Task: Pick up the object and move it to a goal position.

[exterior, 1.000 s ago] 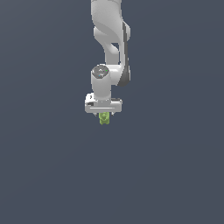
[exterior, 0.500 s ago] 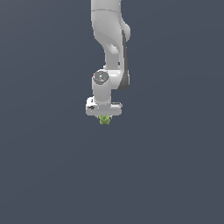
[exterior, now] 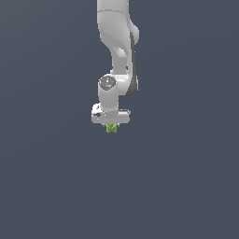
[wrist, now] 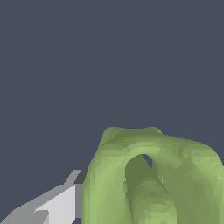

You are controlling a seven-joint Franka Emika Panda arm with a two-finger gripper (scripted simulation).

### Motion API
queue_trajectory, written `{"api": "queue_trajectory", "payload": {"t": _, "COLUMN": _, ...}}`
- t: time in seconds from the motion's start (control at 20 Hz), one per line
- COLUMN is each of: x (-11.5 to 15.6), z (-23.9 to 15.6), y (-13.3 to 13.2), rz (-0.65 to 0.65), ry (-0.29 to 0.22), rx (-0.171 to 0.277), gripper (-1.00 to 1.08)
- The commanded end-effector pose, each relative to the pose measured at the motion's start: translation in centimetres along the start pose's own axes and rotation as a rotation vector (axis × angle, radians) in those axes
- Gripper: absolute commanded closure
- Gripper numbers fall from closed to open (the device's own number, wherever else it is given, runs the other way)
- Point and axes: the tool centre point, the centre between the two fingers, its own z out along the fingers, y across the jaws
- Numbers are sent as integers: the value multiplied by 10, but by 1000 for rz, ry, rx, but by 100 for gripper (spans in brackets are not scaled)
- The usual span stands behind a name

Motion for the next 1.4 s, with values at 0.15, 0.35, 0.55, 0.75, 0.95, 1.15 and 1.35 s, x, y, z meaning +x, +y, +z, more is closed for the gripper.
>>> {"api": "queue_trajectory", "payload": {"t": 0.15, "x": -1, "z": -3, "y": -4, "rz": 0, "ry": -1, "rx": 0, "gripper": 108}}
{"api": "queue_trajectory", "payload": {"t": 0.35, "x": -4, "z": -12, "y": -17, "rz": 0, "ry": -1, "rx": 0, "gripper": 108}}
{"api": "queue_trajectory", "payload": {"t": 0.55, "x": -8, "z": -29, "y": -39, "rz": 0, "ry": -1, "rx": 0, "gripper": 108}}
{"api": "queue_trajectory", "payload": {"t": 0.75, "x": -14, "z": -52, "y": -69, "rz": 0, "ry": -1, "rx": 0, "gripper": 108}}
{"api": "queue_trajectory", "payload": {"t": 0.95, "x": -21, "z": -80, "y": -107, "rz": -1, "ry": -1, "rx": -2, "gripper": 108}}
{"api": "queue_trajectory", "payload": {"t": 1.15, "x": -27, "z": -107, "y": -142, "rz": -1, "ry": -1, "rx": -2, "gripper": 108}}
{"api": "queue_trajectory", "payload": {"t": 1.35, "x": -31, "z": -129, "y": -171, "rz": -1, "ry": -1, "rx": -2, "gripper": 108}}
